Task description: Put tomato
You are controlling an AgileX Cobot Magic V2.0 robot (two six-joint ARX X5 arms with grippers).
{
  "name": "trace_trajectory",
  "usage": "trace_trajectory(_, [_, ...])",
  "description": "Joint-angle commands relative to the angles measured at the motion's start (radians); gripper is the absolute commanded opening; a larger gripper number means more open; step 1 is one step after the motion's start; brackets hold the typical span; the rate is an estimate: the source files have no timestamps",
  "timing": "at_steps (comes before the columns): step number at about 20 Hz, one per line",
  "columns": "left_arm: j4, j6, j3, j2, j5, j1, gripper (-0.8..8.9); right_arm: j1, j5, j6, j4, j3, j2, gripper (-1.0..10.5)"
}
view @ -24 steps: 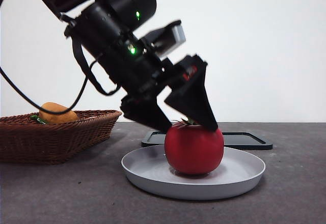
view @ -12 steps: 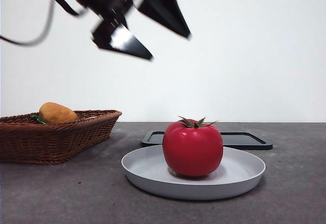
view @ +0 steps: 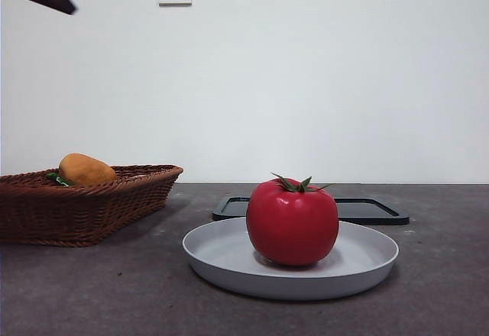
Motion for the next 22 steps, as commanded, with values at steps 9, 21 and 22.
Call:
trace_trajectory(9, [-0.297, 0.072, 0.017, -0.092, 0.164, 0.014, 5.31, 0.005, -0.002, -0.008, 0.022, 0.017, 0.076, 4.3])
trace_trajectory(21, [-0.290, 0.072, 0.017, -0.092, 0.164, 0.014, 5.31, 0.147, -0.001, -0.003, 0.149, 0.017, 0.247, 4.3])
trace_trajectory(22, [-0.290, 0.072, 0.017, -0.092, 0.164, 0.014, 5.31, 0.165, 0.000, -0.004, 0.175, 0.017, 0.285, 4.3])
